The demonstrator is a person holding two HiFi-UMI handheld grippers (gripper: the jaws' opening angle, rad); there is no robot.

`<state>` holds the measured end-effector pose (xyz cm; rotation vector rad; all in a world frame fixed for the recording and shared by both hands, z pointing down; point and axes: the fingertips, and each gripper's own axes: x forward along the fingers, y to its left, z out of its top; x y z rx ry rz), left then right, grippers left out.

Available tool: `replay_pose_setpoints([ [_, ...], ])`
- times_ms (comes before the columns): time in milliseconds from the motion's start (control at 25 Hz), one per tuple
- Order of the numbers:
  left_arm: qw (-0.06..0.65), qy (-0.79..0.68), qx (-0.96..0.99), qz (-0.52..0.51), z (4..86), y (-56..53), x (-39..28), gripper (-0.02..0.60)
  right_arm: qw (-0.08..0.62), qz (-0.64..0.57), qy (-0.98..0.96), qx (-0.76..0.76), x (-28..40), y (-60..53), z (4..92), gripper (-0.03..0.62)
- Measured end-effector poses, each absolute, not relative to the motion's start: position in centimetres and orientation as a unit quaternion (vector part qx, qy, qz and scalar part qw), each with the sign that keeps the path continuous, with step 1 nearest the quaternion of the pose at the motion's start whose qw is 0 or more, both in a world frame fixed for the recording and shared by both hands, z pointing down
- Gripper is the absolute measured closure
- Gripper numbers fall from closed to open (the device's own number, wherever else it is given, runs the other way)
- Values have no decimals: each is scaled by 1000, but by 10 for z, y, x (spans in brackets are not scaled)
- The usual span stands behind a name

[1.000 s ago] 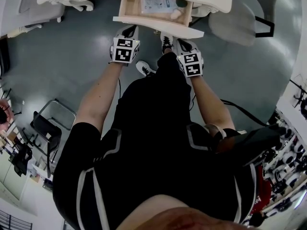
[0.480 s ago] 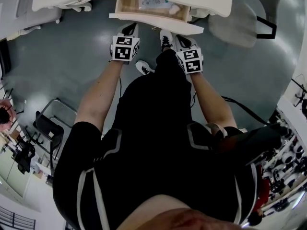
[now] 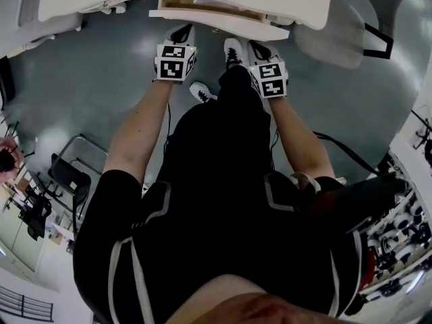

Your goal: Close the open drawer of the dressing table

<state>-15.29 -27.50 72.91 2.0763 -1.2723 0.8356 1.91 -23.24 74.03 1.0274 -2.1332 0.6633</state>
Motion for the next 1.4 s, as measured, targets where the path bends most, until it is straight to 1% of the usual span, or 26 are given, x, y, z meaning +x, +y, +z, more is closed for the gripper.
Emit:
replay_pose_setpoints([
  [400, 273, -465, 782, 313, 734, -305, -142, 577, 331, 256, -817, 397, 23, -260, 746, 589],
  [760, 266, -473, 781, 308, 736, -325, -142, 577, 318, 274, -803, 422, 36, -277, 754, 589],
  [1400, 256, -476, 785, 302, 734, -351, -143, 577, 288, 266, -799, 456, 39, -319, 753, 589],
])
